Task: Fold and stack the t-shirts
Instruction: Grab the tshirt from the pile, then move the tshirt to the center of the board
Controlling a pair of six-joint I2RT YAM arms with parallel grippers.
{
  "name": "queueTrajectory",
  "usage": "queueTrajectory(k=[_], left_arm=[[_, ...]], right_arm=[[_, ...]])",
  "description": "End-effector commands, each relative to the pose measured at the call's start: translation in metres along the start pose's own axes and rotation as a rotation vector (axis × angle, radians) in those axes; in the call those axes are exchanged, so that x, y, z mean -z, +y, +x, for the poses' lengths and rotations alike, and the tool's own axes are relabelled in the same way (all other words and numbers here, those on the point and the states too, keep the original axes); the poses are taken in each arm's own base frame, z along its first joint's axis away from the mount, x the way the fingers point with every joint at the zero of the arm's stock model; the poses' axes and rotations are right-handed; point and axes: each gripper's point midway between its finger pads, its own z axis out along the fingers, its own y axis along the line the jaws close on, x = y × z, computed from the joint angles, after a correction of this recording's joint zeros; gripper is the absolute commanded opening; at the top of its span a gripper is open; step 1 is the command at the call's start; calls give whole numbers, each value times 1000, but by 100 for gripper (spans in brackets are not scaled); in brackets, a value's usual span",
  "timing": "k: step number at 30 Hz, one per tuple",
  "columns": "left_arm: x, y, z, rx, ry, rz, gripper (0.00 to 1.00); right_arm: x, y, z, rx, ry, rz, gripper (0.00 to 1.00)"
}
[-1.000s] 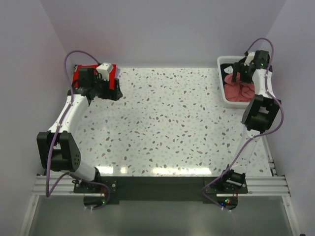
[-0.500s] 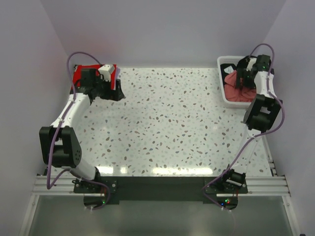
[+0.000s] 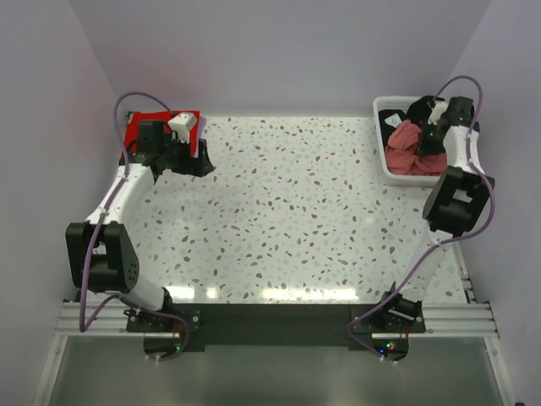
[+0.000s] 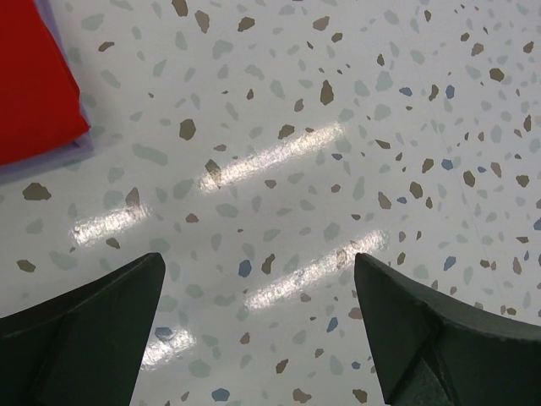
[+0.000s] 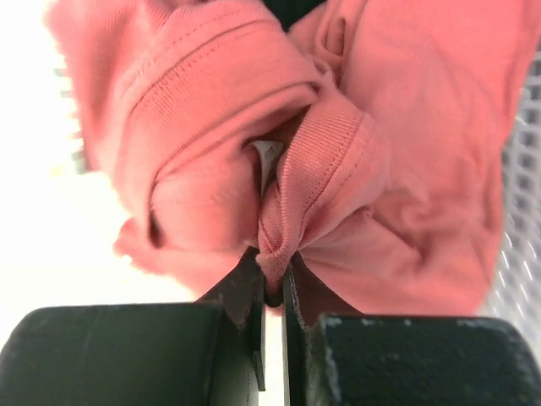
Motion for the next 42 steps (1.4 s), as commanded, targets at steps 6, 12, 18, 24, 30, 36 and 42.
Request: queueTrajectory(k=[6,12,18,24,30,36,42], left_arm=[[27,-11,-15,-45,-100,11,100],[41,-5,-17,-28,-134,-21,100],[55,-3,-20,-28,-165,-42,100],[66,2,-21,-25,-183,-82,100],[73,6,-24,5,-196,-108,100],[78,1,-25,11,-214,-99,100],[82,1,-29,15,-223,-103,100]], right_arm=[[171,29,-104,63,-464,-5,0],[262,50,-156,109,-724,-41,0],[366,69,-204,94,-1016,-68,0],[458,101,-226,114,-1239,-193,0],[539,136,-228,117,-1415,-359,0],[591,182,-219,146,-1509,-569,0],[609,248,-200,198,-1506,-757,0]])
